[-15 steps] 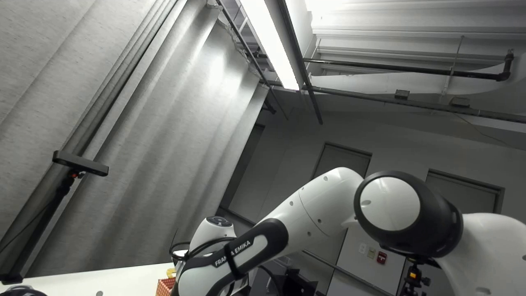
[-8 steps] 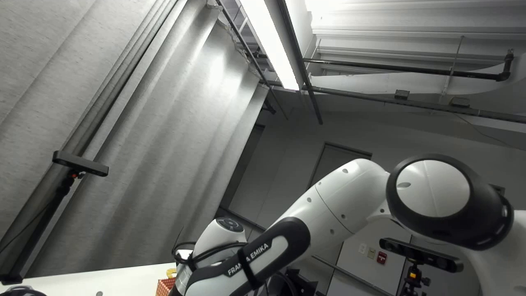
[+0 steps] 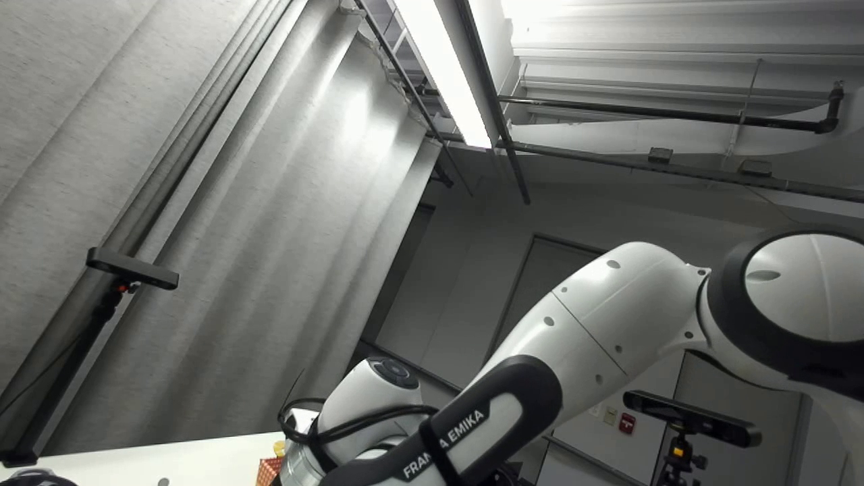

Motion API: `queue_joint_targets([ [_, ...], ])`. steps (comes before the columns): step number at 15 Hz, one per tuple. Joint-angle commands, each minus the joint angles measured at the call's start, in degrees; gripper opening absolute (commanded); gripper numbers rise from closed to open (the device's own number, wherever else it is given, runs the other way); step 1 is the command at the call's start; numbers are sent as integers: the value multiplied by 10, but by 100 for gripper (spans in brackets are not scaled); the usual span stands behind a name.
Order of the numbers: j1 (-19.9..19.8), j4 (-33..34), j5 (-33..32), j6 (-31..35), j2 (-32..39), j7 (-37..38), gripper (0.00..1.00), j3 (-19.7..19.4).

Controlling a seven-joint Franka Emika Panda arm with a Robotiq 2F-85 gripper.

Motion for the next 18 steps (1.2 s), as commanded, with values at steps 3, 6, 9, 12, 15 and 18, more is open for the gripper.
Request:
queue_joint_targets([
  [3,55,-70,-76,12,-71,91,100,-32],
  [6,65,-87,-109,3,-92,122,100,-30],
  [9,55,-68,-90,3,-67,102,100,-16],
  [12,55,-70,-92,3,-71,103,100,-17],
  [15,55,-70,-92,3,-71,103,100,-18],
  [18,55,-70,-92,3,-71,104,100,-18],
])
